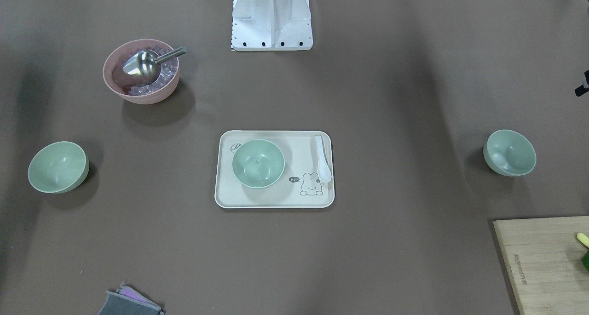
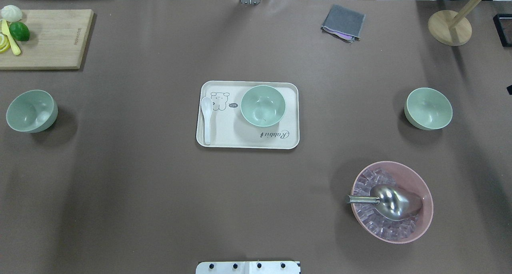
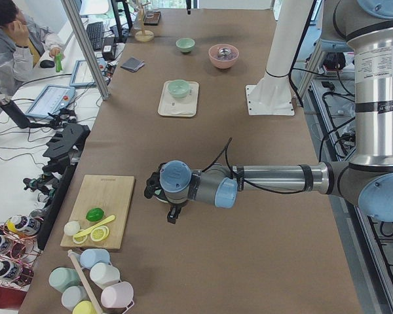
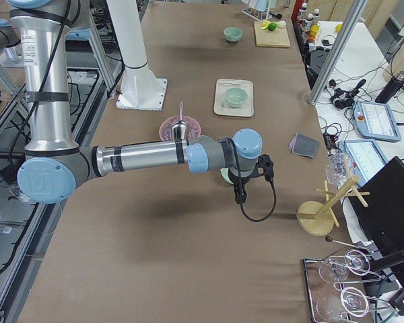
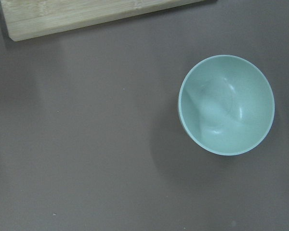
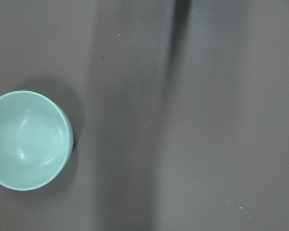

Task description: Stack green bowls together

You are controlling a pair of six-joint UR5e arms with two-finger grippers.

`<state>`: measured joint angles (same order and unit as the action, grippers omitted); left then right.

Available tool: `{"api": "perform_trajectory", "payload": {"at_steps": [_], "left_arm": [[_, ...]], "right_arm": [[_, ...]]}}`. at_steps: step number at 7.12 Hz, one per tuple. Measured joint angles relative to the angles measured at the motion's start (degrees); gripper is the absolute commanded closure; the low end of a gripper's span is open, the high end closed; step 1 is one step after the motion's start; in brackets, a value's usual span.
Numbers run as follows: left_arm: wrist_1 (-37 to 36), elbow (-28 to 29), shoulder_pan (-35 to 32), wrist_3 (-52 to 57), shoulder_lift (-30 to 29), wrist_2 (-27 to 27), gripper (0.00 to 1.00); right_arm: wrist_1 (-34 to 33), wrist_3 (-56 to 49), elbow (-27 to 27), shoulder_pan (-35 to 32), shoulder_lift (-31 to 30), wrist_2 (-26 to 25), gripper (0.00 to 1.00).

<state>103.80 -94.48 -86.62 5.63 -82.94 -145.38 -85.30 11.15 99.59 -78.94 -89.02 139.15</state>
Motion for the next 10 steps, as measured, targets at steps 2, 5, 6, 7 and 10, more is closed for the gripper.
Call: {"api": "perform_trajectory", "payload": {"at_steps": [2, 5, 6, 7, 10], "left_arm": [[0.0, 0.0, 0.0, -0.1, -0.1, -0.2, 0.01], [0.0, 0.2, 0.0, -0.2, -0.5, -0.3, 0.01], [0.0, 0.3, 0.0, -0.2, -0.6, -0.2, 0.01], [0.0, 0.3, 0.0, -0.2, -0.7, -0.2, 0.01], [0.0, 0.4, 0.0, -0.2, -1.1, -0.1, 0.01]], "right_arm": [[5.3, 7.9, 0.4, 6.0, -0.2, -2.2, 0.01], [13.2, 16.0, -8.2, 11.7, 2.8, -3.8, 0.06], [16.4, 19.6, -11.3, 13.1, 4.2, -3.9, 0.11], [18.4, 21.7, -13.3, 13.9, 4.9, -4.0, 0.16], [19.8, 24.5, -17.0, 14.7, 6.6, -4.1, 0.29]]}}
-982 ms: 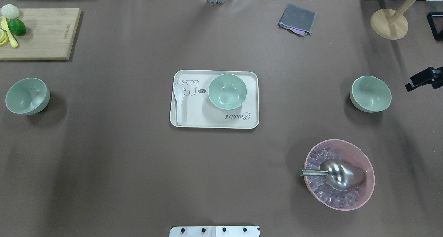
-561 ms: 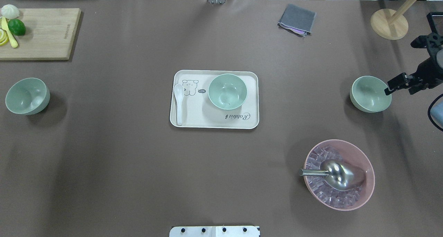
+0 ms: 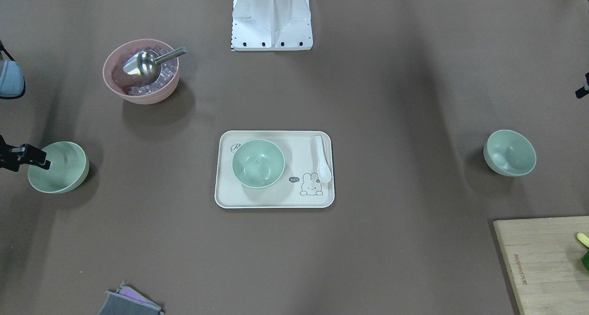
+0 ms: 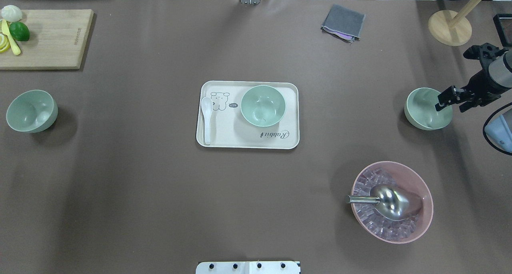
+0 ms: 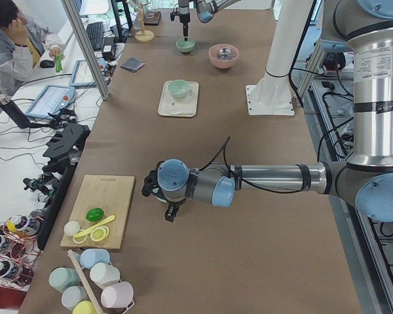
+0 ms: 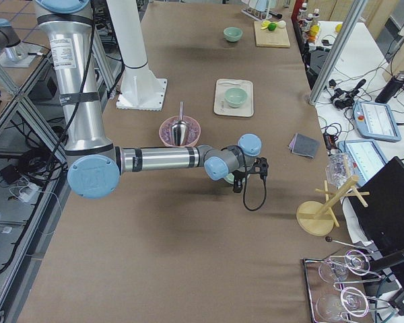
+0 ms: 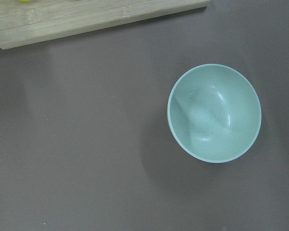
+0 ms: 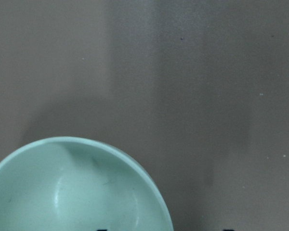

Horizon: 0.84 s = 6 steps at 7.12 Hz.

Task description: Stack green bowls together

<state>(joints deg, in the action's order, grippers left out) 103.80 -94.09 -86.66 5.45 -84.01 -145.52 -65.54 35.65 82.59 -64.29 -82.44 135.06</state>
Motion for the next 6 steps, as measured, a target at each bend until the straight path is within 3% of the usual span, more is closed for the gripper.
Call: {"api": "perform_trajectory", "payload": {"at_steps": [1, 2, 6], "left_arm": [[0.0, 0.1, 0.0, 0.0, -0.3, 0.0, 0.01], [0.0, 0.1, 0.0, 0.0, -0.5, 0.1, 0.01], [-0.3, 3.0, 0.3, -0.9, -2.5, 0.2, 0.02]], "right_arm": [[0.0, 0.2, -0.5, 0.4, 0.1, 0.0, 0.77], [0.1, 0.3, -0.7, 0.7, 0.1, 0.2, 1.00], [0.0, 1.0, -0.5, 1.1, 0.5, 1.9, 1.00]]}}
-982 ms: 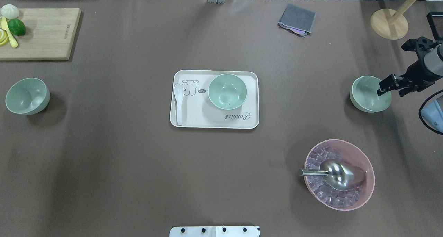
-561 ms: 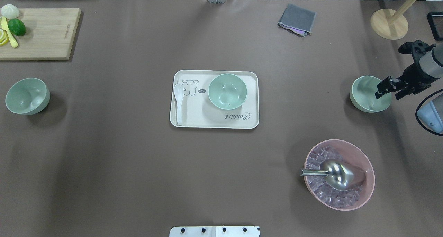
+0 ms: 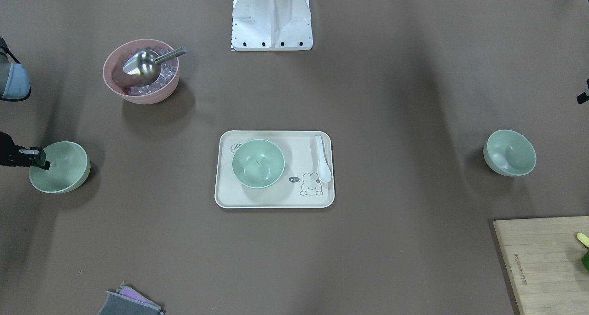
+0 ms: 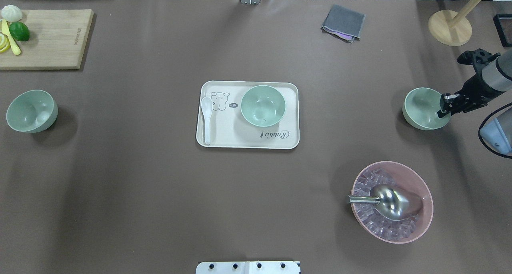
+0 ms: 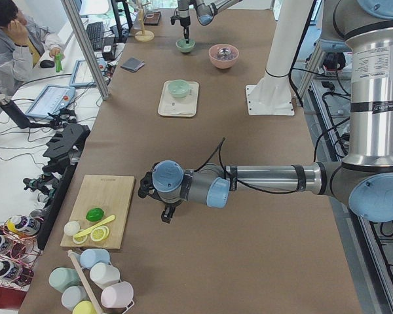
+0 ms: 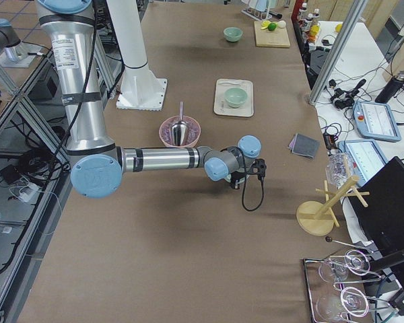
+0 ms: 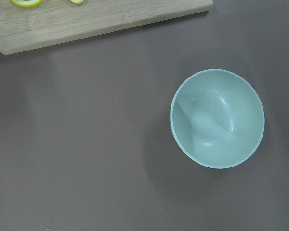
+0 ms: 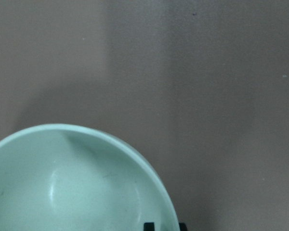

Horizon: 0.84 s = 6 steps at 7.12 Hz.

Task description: Stack green bowls together

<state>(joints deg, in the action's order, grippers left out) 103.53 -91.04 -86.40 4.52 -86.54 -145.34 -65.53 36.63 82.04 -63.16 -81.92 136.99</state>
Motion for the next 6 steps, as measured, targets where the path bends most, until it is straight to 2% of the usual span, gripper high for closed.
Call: {"api": "perform_trajectory", "payload": {"at_steps": [2, 3, 5, 6], "left_arm": [[0.4, 1.3, 3.6, -10.9, -2.9, 1.3, 0.02], [1.5, 1.5, 5.6, -14.3, -3.3, 3.8, 0.02], [3.9, 1.8, 9.3, -19.6, -3.6, 8.3, 0.02], [4.5, 2.4, 10.6, -20.7, -3.7, 9.2, 0.02]], "right_arm": [[0.0, 4.4, 1.4, -0.1, 1.5, 2.9, 1.00], [-0.2, 9.5, 3.3, 0.0, 3.1, 3.9, 1.00], [-0.4, 29.6, 6.8, 4.6, 12.1, 3.9, 1.00], [-0.3, 39.1, 7.5, 8.2, 16.6, 1.9, 1.00]]}}
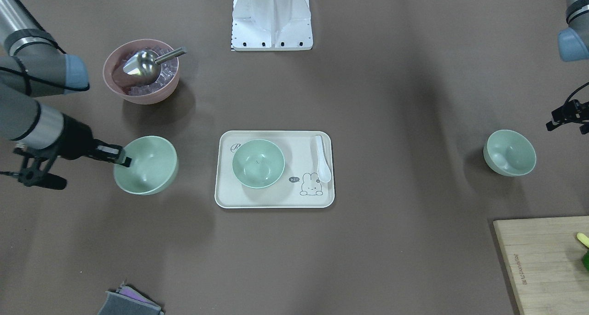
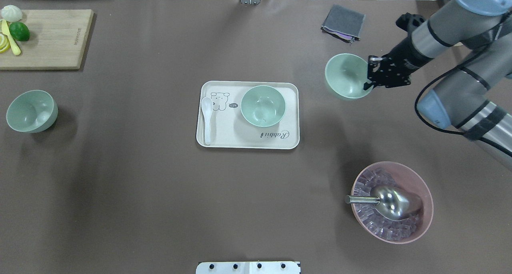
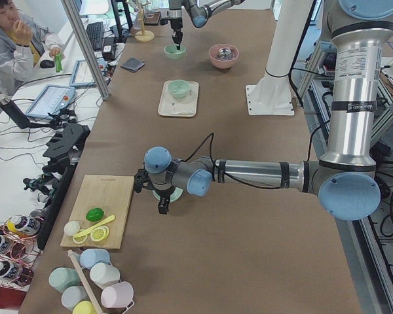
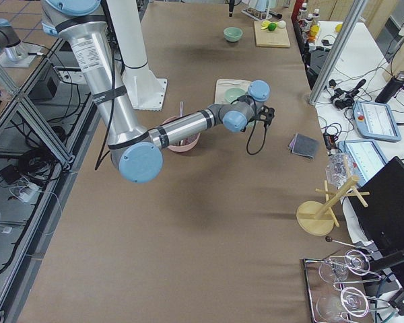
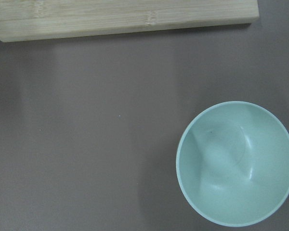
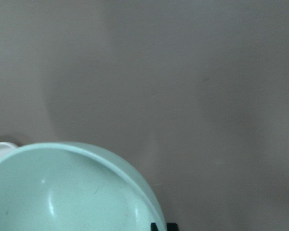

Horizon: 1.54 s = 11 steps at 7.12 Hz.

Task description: Stack green bowls together

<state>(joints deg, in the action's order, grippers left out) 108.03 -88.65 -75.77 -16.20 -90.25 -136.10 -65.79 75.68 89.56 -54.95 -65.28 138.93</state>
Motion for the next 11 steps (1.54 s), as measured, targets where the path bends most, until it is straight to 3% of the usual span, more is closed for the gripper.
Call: {"api": "perform_trajectory", "payload": {"at_steps": [2, 4, 11], "left_arm": [[0.8, 1.2, 1.0, -0.8, -0.5, 0.7, 0.02], [1.0, 1.4, 1.2, -0.9, -0.6, 0.7, 0.02], [1.0, 2.4, 1.8, -1.0, -1.4, 0.8, 0.02]], "right_arm": [[0.0, 13.3, 0.6, 8.6, 6.9, -8.7, 1.00], [0.0, 19.3, 0.1, 14.2, 10.6, -16.4, 1.00], [0.4, 20.5, -2.9, 16.0, 12.7, -19.9, 1.00]]}}
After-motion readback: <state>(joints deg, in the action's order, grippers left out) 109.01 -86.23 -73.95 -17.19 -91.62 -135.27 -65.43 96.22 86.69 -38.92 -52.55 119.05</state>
